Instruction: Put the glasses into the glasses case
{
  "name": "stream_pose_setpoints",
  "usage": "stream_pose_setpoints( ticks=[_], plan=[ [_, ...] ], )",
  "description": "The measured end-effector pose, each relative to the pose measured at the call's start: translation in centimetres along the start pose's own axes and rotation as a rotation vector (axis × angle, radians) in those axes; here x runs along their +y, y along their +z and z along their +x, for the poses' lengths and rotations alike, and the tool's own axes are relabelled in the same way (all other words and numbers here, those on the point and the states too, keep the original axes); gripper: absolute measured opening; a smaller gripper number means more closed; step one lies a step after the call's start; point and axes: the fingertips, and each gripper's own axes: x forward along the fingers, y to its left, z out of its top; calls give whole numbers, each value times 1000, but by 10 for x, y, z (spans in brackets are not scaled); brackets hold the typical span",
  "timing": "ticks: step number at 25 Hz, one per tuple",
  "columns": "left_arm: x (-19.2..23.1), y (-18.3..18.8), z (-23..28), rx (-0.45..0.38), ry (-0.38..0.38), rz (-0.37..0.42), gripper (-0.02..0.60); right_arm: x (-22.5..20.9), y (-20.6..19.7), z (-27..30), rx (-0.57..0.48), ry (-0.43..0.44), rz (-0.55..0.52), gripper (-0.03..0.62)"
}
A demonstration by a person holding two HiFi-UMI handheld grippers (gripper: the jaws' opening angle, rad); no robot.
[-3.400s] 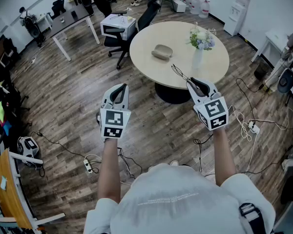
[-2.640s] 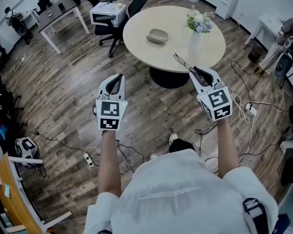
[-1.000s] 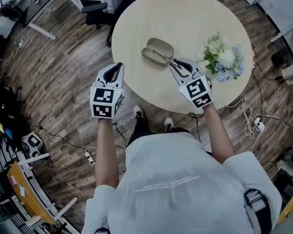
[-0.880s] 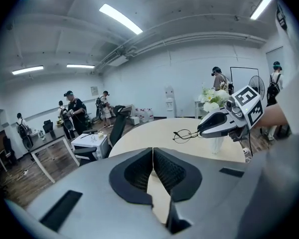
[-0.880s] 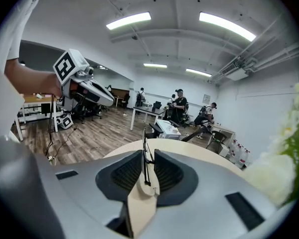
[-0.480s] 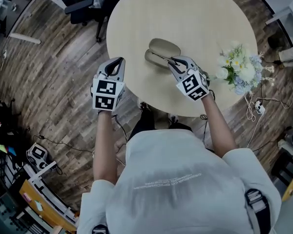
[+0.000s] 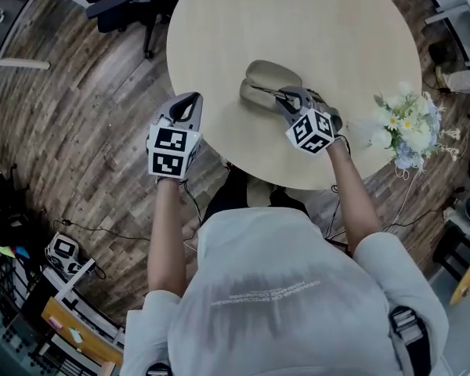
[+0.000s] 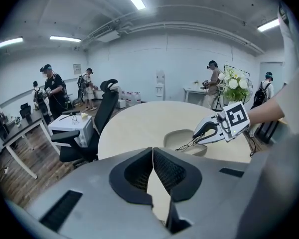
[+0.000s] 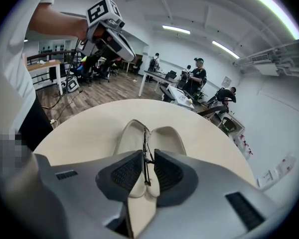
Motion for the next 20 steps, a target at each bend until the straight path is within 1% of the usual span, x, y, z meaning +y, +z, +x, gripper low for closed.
stream_pose_setpoints(
  ticks=[5, 8, 11, 13, 14, 16, 20],
  plan=[
    [7, -8, 6, 10, -18, -50, 15, 11, -7, 14, 1, 14, -66, 77],
    [4, -12, 9, 16, -31, -60, 15, 17, -11, 21, -9, 31, -72, 81],
    [1, -16, 7, 15, -42, -80, 15, 29, -16, 26, 7, 123, -47, 116],
    [0, -20, 5, 18, -40, -88, 15, 36, -20, 29, 26, 190, -18, 180],
    [-1, -22, 5, 21, -38, -90, 15, 38, -21, 29, 30, 211, -4, 186],
    [-3, -25, 4, 28, -34, -94, 15, 39, -22, 29, 32, 232, 25, 189],
    [-8, -29, 2, 32, -29, -105, 15, 33, -22, 22, 35, 240, 78, 230]
  ],
)
